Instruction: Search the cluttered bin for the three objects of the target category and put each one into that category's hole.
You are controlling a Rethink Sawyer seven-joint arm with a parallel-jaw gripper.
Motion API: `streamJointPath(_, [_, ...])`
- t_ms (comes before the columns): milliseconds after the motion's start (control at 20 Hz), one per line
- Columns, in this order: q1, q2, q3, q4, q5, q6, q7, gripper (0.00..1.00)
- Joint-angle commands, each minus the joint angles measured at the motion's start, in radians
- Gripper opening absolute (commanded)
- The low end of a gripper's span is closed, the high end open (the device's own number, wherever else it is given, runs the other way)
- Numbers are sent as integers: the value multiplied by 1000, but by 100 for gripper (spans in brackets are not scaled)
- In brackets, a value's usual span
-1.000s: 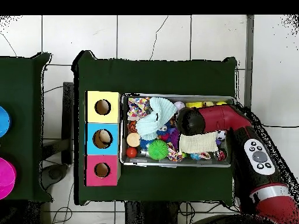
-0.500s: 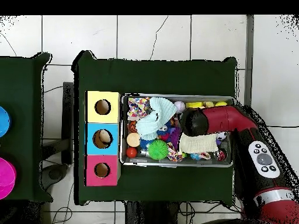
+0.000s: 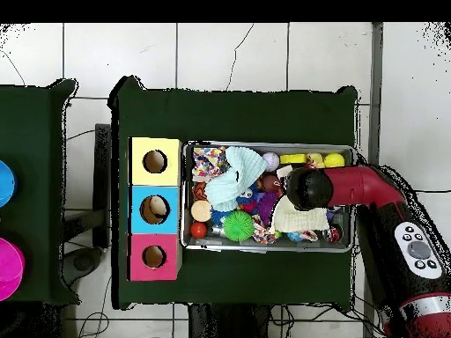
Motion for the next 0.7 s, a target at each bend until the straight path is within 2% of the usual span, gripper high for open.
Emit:
streamJointPath(50, [-28,97,29,19,-7,193,-380,100])
streamJointPath(400, [-25,141,25,12,-6,219,-338,100])
streamJointPath(700, [-7,146,20,13,7,234,-314,100])
